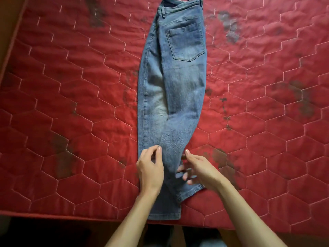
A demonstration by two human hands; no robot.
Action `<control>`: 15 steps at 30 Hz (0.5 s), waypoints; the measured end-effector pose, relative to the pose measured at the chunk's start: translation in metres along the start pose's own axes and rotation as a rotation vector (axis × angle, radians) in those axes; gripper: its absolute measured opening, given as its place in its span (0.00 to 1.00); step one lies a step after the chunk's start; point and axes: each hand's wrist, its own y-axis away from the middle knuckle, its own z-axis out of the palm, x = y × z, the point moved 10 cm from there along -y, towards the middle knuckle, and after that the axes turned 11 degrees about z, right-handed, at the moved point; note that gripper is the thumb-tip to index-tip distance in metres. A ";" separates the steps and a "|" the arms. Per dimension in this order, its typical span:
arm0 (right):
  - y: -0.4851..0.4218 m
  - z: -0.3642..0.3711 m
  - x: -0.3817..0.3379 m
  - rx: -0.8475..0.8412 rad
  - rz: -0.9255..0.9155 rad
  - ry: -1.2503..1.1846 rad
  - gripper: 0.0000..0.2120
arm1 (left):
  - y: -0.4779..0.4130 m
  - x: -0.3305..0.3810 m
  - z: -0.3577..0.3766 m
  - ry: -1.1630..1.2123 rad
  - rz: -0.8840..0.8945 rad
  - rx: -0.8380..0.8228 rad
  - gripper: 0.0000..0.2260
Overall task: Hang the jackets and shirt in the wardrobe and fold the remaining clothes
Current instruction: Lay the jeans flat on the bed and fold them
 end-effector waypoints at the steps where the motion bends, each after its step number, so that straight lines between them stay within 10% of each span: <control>1: -0.003 0.001 0.002 0.016 0.008 0.028 0.17 | -0.003 -0.001 0.000 0.031 -0.010 -0.021 0.05; 10: -0.006 0.002 -0.051 0.410 -0.351 0.426 0.13 | 0.003 -0.018 0.039 0.261 -0.239 -0.451 0.22; 15: -0.010 0.035 -0.060 0.327 -0.356 0.660 0.29 | 0.044 -0.028 0.068 0.861 -0.822 -0.457 0.23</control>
